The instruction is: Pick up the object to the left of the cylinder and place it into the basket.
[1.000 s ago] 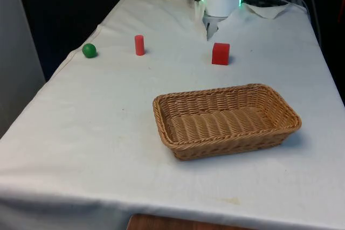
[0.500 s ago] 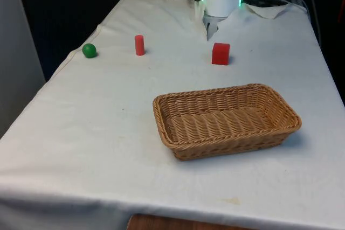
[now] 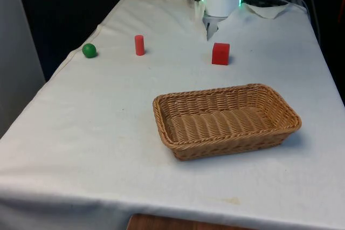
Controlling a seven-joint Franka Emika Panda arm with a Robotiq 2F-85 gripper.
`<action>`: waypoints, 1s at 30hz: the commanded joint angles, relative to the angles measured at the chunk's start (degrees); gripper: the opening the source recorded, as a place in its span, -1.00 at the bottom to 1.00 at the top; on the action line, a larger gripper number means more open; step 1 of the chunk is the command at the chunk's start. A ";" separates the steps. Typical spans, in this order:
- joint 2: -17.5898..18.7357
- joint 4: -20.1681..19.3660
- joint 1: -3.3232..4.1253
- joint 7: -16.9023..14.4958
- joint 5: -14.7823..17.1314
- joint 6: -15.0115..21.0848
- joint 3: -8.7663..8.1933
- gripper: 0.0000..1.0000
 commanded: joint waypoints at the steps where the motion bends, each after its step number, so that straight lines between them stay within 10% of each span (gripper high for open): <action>1: -0.86 -1.43 0.11 1.20 -1.20 1.49 0.23 1.00; 30: -6.42 -19.71 -0.17 11.00 -9.91 14.38 2.92 1.00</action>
